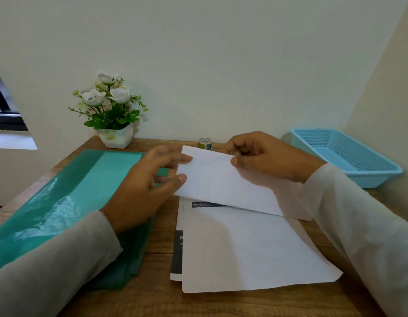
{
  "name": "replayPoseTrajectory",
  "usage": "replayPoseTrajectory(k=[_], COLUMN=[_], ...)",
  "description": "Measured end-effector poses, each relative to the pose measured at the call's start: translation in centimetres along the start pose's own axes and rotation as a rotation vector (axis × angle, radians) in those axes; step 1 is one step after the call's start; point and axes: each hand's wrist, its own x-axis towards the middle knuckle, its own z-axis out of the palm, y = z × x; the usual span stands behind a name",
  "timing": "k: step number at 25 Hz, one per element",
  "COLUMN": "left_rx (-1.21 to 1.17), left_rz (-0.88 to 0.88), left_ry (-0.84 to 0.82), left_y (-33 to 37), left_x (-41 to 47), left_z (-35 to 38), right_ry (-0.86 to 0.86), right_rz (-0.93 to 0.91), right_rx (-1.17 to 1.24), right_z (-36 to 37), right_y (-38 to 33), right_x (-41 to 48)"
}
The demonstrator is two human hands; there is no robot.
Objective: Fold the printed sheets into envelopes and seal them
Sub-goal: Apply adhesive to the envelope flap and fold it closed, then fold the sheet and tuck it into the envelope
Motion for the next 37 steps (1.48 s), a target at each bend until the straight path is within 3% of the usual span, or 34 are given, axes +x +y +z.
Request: replayPoseTrajectory(k=[4, 9, 16, 24, 28, 31, 34, 37], left_rx=[-0.090, -0.239, 0.310, 0.675, 0.622, 0.529, 0.585, 0.634], left_rz=[-0.061, -0.306, -0.432, -0.300, -0.254, -0.094, -0.021, -0.104], left_ry=[0.115, 0.149, -0.018, -0.231, -0.165, -0.065, -0.137, -0.252], left_y=[1.1, -1.3, -3.3, -3.8, -3.1, -1.4, -0.2, -0.4], left_x=[-0.1, 0.7, 1.1, 1.1, 1.3, 3.1, 7.5, 12.5], left_z=[-0.8, -3.0, -4.6, -3.7, -3.5, -2.5, -0.8, 1.7], right_ry=[0.016, 0.263, 0.241, 0.113, 0.147, 0.182, 0.191, 0.200], right_rz=[-0.098, -0.038, 0.139, 0.167, 0.064, 0.062, 0.057, 0.046], right_rx=[-0.039, -0.199, -0.309, -0.407, -0.373, -0.311, -0.296, -0.282], right_z=[1.8, 0.7, 1.3, 1.8, 2.7, 3.1, 3.1, 3.2], right_y=[-0.1, 2.1, 6.1, 5.8, 6.8, 7.2, 7.4, 7.6], right_x=[0.7, 0.7, 0.2, -0.7, -1.6, -1.8, -1.8, -1.7])
